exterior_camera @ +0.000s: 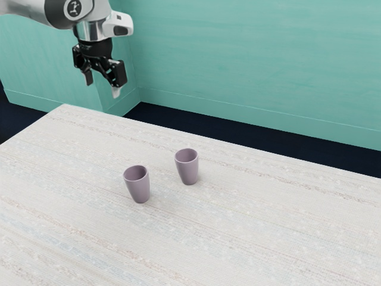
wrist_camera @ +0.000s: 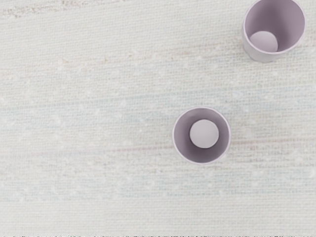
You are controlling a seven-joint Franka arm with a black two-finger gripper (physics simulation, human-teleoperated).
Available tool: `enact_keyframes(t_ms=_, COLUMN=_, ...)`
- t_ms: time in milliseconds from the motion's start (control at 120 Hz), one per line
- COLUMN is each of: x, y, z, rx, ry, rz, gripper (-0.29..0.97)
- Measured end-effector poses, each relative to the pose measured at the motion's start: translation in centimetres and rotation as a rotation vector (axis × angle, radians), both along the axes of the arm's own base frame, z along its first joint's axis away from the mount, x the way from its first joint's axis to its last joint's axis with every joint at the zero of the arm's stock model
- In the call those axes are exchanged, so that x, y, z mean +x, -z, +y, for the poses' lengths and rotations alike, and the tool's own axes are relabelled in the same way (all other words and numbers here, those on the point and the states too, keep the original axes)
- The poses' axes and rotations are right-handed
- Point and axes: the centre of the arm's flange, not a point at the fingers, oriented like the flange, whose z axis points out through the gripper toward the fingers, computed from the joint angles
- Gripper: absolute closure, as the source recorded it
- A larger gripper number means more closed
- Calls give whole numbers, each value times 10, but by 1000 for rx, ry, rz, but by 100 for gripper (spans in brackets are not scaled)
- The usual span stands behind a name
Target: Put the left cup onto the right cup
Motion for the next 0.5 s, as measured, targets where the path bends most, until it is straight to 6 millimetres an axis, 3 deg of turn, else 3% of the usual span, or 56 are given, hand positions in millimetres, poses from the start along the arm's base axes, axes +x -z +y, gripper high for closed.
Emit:
enact_keyframes(t_ms=333, x=2, y=10, z=1, rx=1, ry=-7, rz=12, gripper=0)
enact_keyframes(t_ms=500, x=6, y=29, z=-11, rx=-4, ry=13, rz=11, gripper=0)
